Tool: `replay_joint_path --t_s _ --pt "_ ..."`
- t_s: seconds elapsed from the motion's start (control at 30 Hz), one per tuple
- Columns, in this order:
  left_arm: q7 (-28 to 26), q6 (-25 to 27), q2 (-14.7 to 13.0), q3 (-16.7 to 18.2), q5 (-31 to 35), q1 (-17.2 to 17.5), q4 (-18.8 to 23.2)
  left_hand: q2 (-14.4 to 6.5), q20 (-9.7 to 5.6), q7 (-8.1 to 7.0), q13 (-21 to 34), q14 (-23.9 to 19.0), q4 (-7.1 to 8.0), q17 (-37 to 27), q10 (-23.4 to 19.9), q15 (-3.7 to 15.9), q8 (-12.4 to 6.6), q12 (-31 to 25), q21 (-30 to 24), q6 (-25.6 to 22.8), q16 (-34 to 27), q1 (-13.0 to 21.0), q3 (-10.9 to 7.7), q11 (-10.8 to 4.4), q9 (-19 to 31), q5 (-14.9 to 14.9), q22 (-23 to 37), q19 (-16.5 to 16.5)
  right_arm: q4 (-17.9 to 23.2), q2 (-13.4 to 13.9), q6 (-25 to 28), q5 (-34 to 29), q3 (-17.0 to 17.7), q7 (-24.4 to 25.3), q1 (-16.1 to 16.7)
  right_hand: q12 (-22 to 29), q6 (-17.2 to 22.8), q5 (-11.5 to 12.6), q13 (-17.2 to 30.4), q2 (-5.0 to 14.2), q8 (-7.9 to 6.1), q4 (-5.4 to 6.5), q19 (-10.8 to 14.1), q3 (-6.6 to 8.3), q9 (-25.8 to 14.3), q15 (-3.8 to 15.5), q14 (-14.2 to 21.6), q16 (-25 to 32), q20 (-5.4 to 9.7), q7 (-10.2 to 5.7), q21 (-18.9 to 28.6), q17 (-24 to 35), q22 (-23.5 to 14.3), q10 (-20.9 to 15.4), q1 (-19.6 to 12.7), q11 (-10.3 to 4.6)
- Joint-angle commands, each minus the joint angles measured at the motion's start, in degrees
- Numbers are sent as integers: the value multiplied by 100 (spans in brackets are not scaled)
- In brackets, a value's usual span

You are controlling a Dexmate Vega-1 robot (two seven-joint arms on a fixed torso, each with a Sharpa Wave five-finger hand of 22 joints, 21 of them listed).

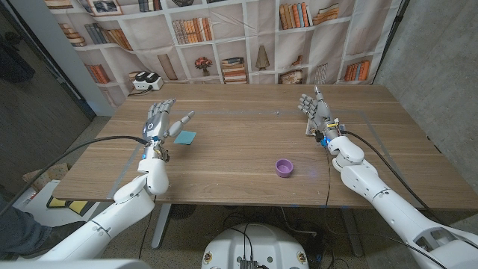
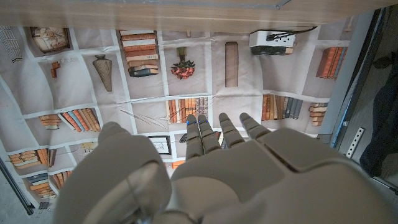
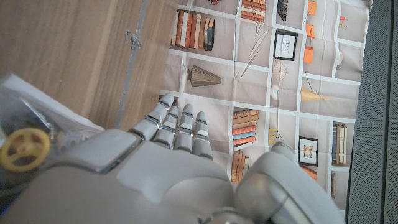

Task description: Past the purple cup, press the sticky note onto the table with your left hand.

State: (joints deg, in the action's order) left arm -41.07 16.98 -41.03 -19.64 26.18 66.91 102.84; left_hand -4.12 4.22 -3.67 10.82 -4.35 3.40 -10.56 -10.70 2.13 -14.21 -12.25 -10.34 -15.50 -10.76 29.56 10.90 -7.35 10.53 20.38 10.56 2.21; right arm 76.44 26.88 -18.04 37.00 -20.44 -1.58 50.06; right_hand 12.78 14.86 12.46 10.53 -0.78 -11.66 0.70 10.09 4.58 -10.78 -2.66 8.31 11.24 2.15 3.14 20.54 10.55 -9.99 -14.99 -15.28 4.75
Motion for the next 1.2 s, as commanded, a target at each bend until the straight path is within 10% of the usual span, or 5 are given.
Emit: replay_joint_path --t_s 0.03,0.53,1.2 --pt "46 453 7 -142 217 -81 8 -52 -8 -38 15 97 7 -5 96 193 -110 41 -67 -361 24 39 69 90 26 34 11 66 207 73 65 22 49 141 93 -11 30 -29 12 20 12 -3 44 -7 -22 15 44 -13 37 -17 -11 8 -33 -31 12 -4" --pt "810 1491 -201 -341 498 -257 310 11 -34 -61 27 865 88 -20 848 -38 -95 183 -34 -1123 87 -41 300 106 3 17 21 555 282 59 130 6 18 237 118 -12 35 -33 13 20 14 13 44 -29 -23 15 48 -14 17 -30 -43 13 -35 -41 52 -20" --pt "1589 2437 -191 -1059 1119 -845 197 16 -104 354 24 1191 128 -19 1155 12 -113 147 -64 -1589 64 -65 417 94 7 37 25 768 302 103 245 35 18 251 121 -14 45 -35 14 30 15 24 48 -49 -23 12 62 -14 10 -38 -85 13 -38 -51 81 -8"
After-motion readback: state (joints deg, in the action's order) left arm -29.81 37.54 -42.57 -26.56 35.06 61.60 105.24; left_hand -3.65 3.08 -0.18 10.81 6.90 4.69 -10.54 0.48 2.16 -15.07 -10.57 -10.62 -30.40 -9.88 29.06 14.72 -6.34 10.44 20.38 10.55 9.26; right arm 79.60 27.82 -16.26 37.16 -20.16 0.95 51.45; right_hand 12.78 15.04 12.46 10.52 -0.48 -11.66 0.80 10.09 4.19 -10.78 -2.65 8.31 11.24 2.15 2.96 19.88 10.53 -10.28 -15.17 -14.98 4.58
